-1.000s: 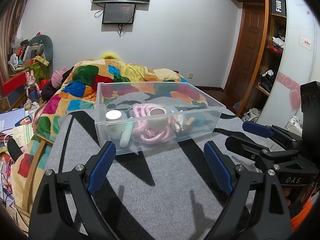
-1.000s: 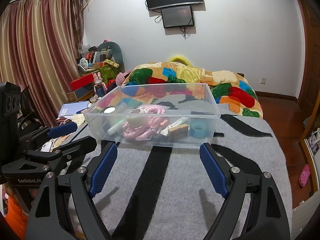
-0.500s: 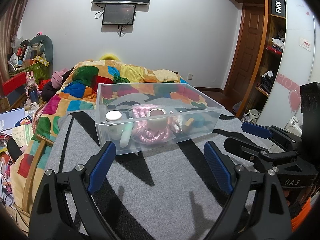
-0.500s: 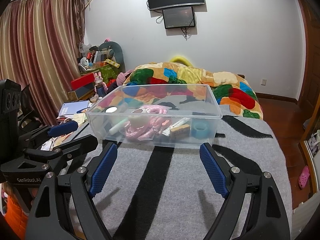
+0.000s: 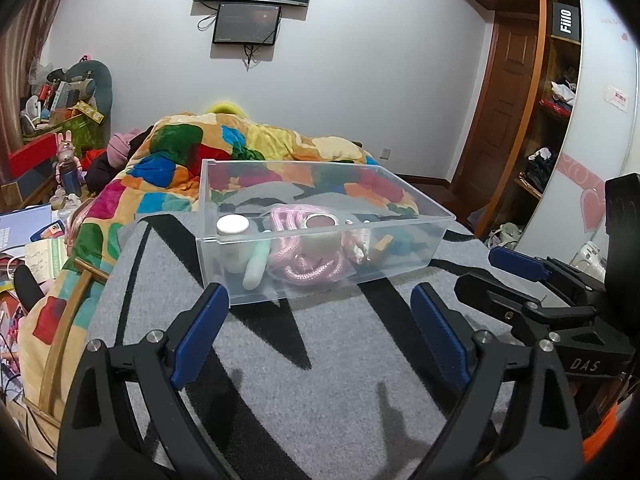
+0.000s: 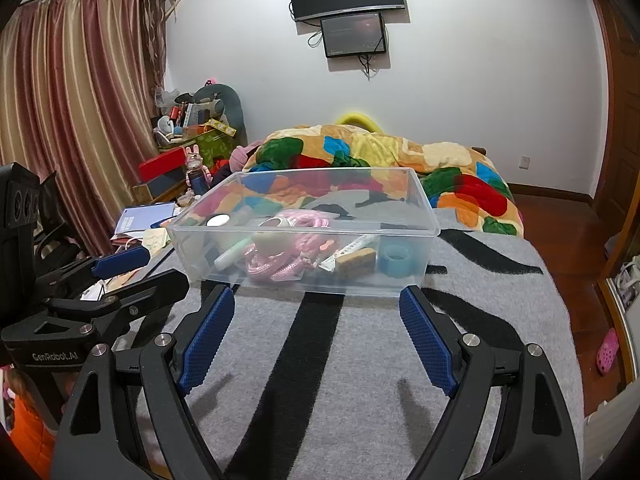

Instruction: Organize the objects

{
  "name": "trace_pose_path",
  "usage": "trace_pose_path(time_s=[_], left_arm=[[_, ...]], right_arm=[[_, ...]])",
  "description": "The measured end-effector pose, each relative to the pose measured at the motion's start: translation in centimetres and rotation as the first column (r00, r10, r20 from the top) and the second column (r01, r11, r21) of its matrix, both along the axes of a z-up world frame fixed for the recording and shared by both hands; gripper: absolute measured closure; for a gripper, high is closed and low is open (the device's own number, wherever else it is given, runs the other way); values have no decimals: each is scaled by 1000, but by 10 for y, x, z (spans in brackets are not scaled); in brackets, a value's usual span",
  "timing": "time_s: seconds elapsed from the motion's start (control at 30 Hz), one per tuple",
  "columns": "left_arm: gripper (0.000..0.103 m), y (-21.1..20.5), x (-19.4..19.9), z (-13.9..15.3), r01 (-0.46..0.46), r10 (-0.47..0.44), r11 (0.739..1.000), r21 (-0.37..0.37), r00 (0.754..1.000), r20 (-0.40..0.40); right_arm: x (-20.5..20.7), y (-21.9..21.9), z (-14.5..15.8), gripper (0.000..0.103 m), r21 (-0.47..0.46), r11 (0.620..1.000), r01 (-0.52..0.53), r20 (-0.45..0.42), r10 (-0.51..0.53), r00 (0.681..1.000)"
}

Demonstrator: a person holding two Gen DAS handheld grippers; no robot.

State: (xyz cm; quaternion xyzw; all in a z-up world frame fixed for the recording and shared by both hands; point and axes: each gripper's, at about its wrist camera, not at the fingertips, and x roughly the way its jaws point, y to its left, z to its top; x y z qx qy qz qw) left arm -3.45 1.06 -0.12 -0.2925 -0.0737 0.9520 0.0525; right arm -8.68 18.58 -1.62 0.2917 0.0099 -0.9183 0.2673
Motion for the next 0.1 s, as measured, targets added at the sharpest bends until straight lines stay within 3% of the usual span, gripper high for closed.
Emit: trace_pose_path(time_s=[0.1], left_arm=[[8, 1, 0, -1, 8, -8, 1000, -1, 1000, 2]], right_arm=[[0, 0, 0, 20, 0, 1000, 1, 1, -1, 1000]])
